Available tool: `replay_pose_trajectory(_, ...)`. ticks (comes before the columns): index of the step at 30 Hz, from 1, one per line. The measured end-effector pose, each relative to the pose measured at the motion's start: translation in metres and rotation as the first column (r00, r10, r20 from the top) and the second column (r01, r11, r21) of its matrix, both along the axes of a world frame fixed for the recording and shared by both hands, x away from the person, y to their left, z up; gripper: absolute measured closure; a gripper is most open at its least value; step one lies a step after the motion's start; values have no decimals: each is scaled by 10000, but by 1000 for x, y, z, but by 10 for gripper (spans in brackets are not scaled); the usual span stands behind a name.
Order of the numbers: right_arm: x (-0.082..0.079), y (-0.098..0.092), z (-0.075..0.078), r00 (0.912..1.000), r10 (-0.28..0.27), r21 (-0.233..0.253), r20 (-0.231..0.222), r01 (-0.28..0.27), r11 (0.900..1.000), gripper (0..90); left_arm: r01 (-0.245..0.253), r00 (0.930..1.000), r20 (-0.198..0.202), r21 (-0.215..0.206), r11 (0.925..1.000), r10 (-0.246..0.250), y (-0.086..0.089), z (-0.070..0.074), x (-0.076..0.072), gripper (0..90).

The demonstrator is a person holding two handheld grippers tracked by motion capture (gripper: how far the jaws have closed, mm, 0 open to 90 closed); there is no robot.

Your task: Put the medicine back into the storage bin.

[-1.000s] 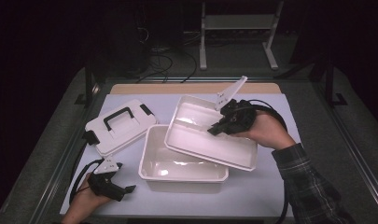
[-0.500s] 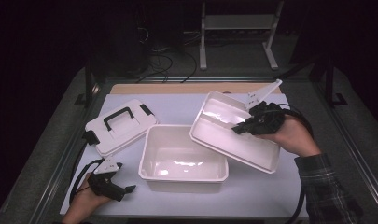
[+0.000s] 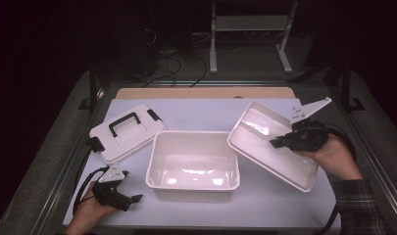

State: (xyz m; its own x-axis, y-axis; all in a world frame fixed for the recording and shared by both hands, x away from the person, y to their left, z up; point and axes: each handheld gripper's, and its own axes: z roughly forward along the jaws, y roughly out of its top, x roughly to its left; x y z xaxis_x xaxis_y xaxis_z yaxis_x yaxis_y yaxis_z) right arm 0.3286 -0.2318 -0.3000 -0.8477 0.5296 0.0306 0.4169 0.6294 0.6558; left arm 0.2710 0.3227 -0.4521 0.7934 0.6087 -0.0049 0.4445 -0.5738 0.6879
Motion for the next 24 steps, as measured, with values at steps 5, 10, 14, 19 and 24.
replay_pose_trajectory(5, -5, -16, -13, 9992, -394, 182, -64, 395, 9991, 890, -17, 10000, 8, -16, 10000, 17, 0, 0, 0, 0)
replay_pose_trajectory(10, -11, -29, -30, 9966, -797, 301, -206, 803, 9963, 890, -6, 10000, 11, -1, 10000, 6, 0, 0, 0, 0)
replay_pose_trajectory(14, -14, -36, -40, 9940, -1049, 266, -324, 1057, 9940, 891, -5, 10000, 10, -1, 10000, 5, 0, 0, 0, 0)
replay_pose_trajectory(19, -17, -40, -55, 9908, -1256, 162, -511, 1265, 9918, 890, -6, 10000, 10, 0, 10000, 6, 0, 0, 0, 0)
replay_pose_trajectory(24, -17, -40, -71, 9876, -1396, 75, -721, 1405, 9901, 891, -10, 10000, 15, -10, 10000, 10, 0, 0, 0, 0)
